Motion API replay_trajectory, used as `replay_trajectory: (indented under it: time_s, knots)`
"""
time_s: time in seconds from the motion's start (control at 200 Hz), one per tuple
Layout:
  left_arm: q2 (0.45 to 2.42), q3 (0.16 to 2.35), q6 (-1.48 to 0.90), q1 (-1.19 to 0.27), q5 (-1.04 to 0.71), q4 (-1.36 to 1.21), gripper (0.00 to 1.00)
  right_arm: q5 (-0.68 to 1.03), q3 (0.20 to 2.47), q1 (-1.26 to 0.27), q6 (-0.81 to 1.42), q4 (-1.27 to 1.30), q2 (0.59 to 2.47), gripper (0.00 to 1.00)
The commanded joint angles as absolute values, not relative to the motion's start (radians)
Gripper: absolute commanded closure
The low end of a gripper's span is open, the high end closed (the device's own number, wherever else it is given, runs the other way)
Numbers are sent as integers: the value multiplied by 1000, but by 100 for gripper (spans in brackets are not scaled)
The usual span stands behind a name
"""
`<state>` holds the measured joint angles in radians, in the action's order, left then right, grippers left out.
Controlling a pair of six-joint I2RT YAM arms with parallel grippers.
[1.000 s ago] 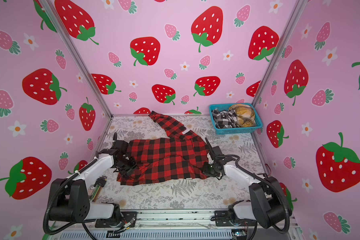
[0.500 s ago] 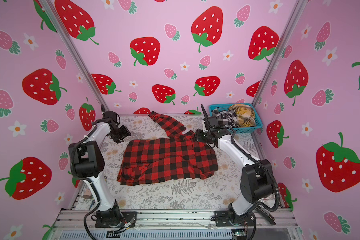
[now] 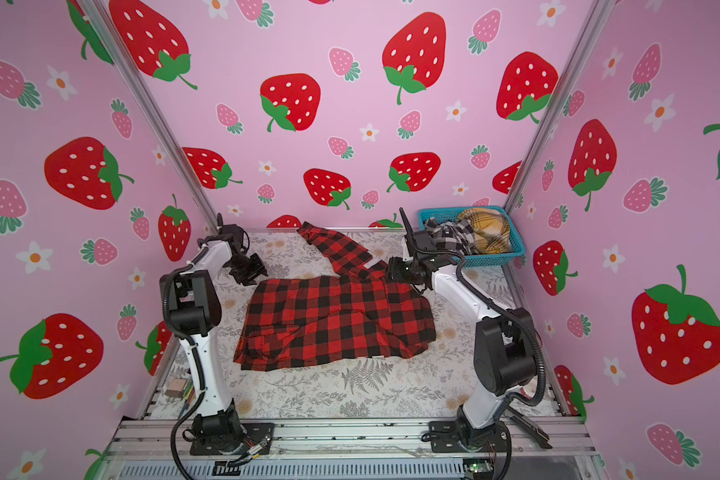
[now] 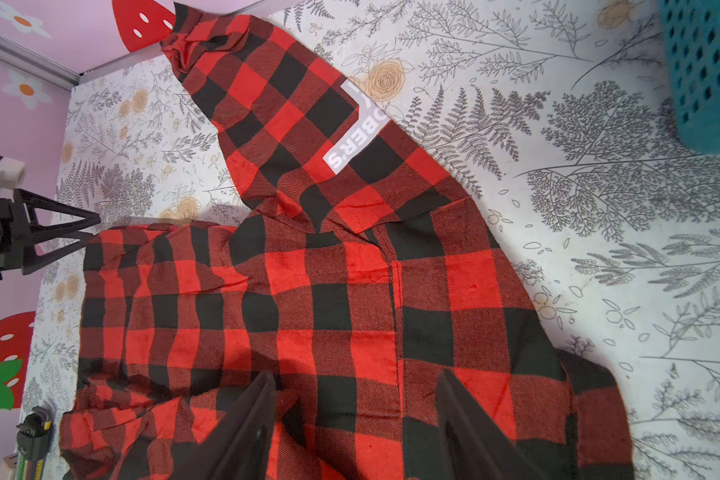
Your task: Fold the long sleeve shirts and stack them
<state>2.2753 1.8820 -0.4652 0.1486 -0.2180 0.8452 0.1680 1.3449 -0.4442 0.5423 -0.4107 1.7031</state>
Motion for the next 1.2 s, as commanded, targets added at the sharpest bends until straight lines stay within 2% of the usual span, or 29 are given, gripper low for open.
replay_trajectory:
  time_s: [0.0, 0.105, 0.26, 0.285, 0.685, 1.196]
  knots:
    - [2267, 1868, -456, 145, -237, 887, 60, 146, 1411, -434, 511, -436, 1779, 37]
    - [2242, 1832, -471, 144, -268, 862, 70, 113, 1501, -433, 484, -486, 1871, 37]
    - [2213, 1810, -481, 146, -304, 844, 93, 63, 1640, -433, 443, -559, 2008, 37]
    - [2211, 1810, -479, 146, -307, 847, 100, 56, 1664, -432, 438, -570, 2028, 37]
    - [2120, 1728, -451, 147, -250, 832, 100, 20, 1997, -427, 360, -692, 2342, 35]
    - [2120, 1673, -452, 146, -263, 811, 100, -145, 2095, -502, 253, -735, 2554, 36]
